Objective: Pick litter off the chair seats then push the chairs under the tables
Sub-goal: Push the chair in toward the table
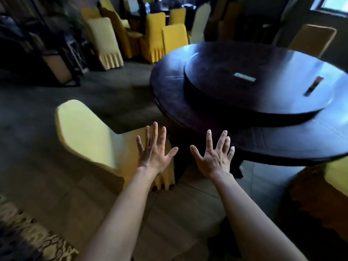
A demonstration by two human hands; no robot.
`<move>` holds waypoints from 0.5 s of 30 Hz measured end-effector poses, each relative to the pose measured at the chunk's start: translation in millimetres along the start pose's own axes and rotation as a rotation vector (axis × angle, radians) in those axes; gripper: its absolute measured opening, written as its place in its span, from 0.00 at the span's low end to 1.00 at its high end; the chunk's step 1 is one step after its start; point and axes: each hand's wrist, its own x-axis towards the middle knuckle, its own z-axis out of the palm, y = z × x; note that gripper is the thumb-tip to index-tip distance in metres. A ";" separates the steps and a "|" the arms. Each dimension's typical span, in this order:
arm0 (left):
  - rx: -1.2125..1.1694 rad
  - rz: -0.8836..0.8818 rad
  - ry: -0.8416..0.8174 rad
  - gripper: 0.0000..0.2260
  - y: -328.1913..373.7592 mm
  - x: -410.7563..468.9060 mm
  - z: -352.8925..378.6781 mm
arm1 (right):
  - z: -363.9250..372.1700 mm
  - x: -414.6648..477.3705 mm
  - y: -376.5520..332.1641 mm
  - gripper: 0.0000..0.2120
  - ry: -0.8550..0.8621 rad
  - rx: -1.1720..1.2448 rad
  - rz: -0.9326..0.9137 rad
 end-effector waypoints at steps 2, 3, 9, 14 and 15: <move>0.010 -0.059 0.024 0.39 -56.6 0.4 -16.6 | 14.2 5.9 -51.5 0.44 -0.017 0.008 -0.045; 0.015 -0.093 0.038 0.38 -85.3 1.4 -24.5 | 22.6 9.0 -76.9 0.44 -0.025 0.005 -0.061; 0.048 -0.210 0.056 0.39 -247.2 5.3 -57.9 | 77.4 18.1 -213.5 0.44 -0.079 -0.024 -0.075; 0.039 -0.268 0.042 0.38 -352.1 3.2 -77.3 | 113.4 20.6 -321.6 0.44 -0.107 -0.005 -0.115; 0.037 -0.277 0.036 0.38 -369.1 4.1 -78.0 | 120.9 22.6 -340.4 0.43 -0.107 -0.010 -0.123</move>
